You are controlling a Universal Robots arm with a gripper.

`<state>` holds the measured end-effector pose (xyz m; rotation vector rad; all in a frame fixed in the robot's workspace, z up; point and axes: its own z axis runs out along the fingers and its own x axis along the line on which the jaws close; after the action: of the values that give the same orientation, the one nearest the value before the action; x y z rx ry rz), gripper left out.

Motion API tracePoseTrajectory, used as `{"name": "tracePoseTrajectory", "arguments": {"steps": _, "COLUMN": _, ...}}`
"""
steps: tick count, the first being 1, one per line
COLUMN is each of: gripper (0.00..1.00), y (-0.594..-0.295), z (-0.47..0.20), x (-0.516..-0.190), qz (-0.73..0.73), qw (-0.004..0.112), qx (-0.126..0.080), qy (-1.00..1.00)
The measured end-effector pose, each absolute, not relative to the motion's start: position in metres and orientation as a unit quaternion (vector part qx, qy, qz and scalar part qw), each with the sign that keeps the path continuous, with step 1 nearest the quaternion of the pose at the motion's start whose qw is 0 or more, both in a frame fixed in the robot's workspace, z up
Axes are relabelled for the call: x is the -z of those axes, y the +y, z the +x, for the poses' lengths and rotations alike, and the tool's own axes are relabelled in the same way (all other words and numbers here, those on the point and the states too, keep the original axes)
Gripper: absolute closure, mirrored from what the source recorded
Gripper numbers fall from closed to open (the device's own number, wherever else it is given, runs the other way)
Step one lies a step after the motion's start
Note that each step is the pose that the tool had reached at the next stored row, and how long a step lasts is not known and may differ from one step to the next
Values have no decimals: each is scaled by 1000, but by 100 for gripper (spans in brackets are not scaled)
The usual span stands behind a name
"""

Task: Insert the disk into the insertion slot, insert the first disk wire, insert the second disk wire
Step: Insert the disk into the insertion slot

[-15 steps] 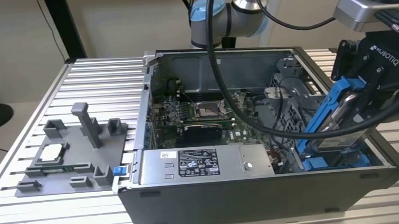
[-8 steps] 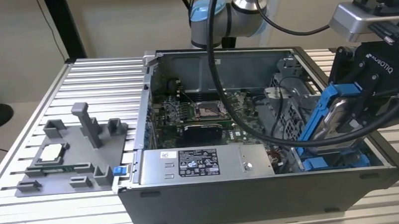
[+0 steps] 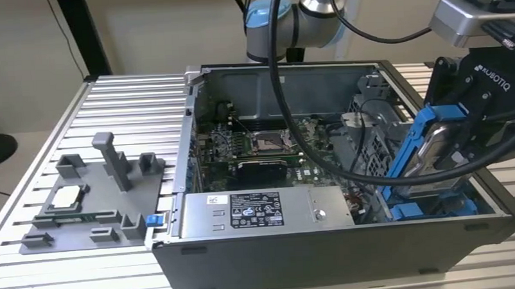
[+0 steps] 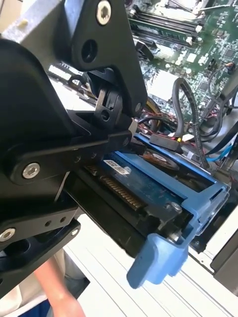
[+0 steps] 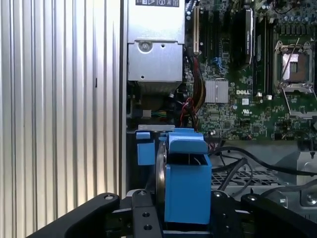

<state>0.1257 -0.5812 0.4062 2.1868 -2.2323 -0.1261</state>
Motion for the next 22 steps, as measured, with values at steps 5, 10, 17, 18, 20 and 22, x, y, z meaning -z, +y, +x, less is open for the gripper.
{"name": "tracePoseTrajectory", "arguments": {"steps": 5, "gripper": 100, "y": -581, "z": 128, "x": -398, "qz": 699, "qw": 9, "qx": 39, "qy": -714}}
{"name": "tracePoseTrajectory", "arguments": {"steps": 10, "gripper": 100, "y": -581, "z": 131, "x": -390, "qz": 699, "qw": 8, "qx": 39, "qy": -714}}
{"name": "tracePoseTrajectory", "arguments": {"steps": 17, "gripper": 0, "y": -581, "z": 132, "x": -391, "qz": 699, "qw": 8, "qx": 39, "qy": -714}}
{"name": "tracePoseTrajectory", "arguments": {"steps": 18, "gripper": 0, "y": -581, "z": 132, "x": -393, "qz": 699, "qw": 8, "qx": 39, "qy": -714}}
{"name": "tracePoseTrajectory", "arguments": {"steps": 20, "gripper": 0, "y": -581, "z": 131, "x": -400, "qz": 699, "qw": 9, "qx": 40, "qy": -714}}
{"name": "tracePoseTrajectory", "arguments": {"steps": 22, "gripper": 0, "y": -581, "z": 132, "x": -409, "qz": 699, "qw": 9, "qx": 40, "qy": -714}}
